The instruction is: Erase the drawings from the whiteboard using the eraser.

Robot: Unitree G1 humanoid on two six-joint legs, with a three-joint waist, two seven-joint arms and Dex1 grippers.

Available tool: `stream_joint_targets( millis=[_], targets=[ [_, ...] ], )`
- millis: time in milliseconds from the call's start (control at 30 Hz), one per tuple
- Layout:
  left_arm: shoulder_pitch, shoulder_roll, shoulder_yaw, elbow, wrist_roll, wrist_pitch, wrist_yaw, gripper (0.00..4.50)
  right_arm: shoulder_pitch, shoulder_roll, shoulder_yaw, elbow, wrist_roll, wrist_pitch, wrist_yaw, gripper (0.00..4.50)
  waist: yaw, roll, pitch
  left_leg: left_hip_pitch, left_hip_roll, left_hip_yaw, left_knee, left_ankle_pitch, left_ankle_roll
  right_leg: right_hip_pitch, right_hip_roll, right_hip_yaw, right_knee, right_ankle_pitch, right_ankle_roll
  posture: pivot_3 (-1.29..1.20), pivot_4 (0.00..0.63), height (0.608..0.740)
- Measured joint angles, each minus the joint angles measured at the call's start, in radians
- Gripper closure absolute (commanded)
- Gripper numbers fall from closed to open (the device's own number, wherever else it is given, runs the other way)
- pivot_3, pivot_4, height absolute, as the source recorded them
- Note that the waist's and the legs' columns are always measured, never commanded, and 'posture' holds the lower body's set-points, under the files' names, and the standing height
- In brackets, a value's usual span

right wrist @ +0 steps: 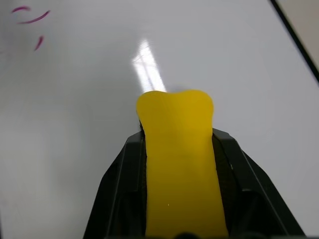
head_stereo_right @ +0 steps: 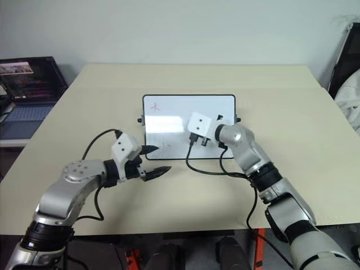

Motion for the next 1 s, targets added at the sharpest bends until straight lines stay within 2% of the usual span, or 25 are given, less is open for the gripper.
stream_joint_targets(
  millis=[133, 300, 367, 600, 733, 1000],
  targets=[
    [0.0, 0.002, 0.002, 0.0, 0.0, 0.0, 0.0, 0.0, 0.012, -0.002, -0.002, -0.005, -0.001, 0.006, 0.0, 3.17, 0.0, 0.0, 0.0, 0.0, 0.0, 0.0, 0.001, 0.0, 0.0, 0.0, 0.0, 0.0, 0.0, 0.0, 0.0, 0.0, 0.15, 0.74],
    [0.0, 0.002, 0.002, 0.0, 0.0, 0.0, -0.001, 0.0, -0.054, 0.028, -0.046, 0.089, -0.033, -0.038, -0.169, 3.17, 0.0, 0.0, 0.0, 0.0, 0.0, 0.001, 0.001, 0.001, 0.001, 0.0, 0.0, 0.0, 0.001, 0.0, 0.0, 0.0, 0.15, 0.74],
    [0.0, 0.002, 0.002, 0.0, 0.0, 0.0, -0.001, 0.0, -0.066, 0.024, -0.054, 0.102, -0.035, -0.045, -0.182, 3.17, 0.002, 0.0, 0.0, 0.0, 0.0, 0.001, 0.001, 0.001, 0.001, 0.0, 0.0, 0.0, 0.001, 0.0, 0.0, 0.0, 0.15, 0.74],
    [-0.003, 0.0, 0.002, 0.001, 0.0, -0.001, 0.001, 0.0, 0.059, -0.035, 0.0, -0.057, -0.033, -0.039, -0.003, 3.17, 0.002, 0.0, 0.0, 0.0, 0.0, 0.0, 0.0, 0.0, 0.0, 0.0, 0.0, 0.001, 0.0, 0.0, 0.0, 0.0, 0.15, 0.74],
    [-0.004, 0.0, 0.003, 0.002, 0.0, -0.001, 0.001, 0.0, 0.117, -0.06, 0.017, -0.12, -0.04, -0.027, 0.043, 3.17, 0.002, 0.0, 0.0, 0.0, 0.0, 0.0, 0.0, 0.0, 0.0, 0.0, 0.0, 0.001, 0.0, 0.0, 0.0, 0.0, 0.15, 0.74],
    [-0.008, 0.0, 0.004, 0.004, -0.002, 0.0, 0.001, 0.0, 0.056, -0.007, -0.065, -0.054, -0.065, -0.047, -0.149, 3.17, 0.001, 0.0, 0.0, -0.001, 0.0, 0.0, 0.0, 0.001, 0.0, -0.001, 0.0, 0.0, 0.0, 0.0, 0.0, 0.0, 0.15, 0.74]
  ],
)
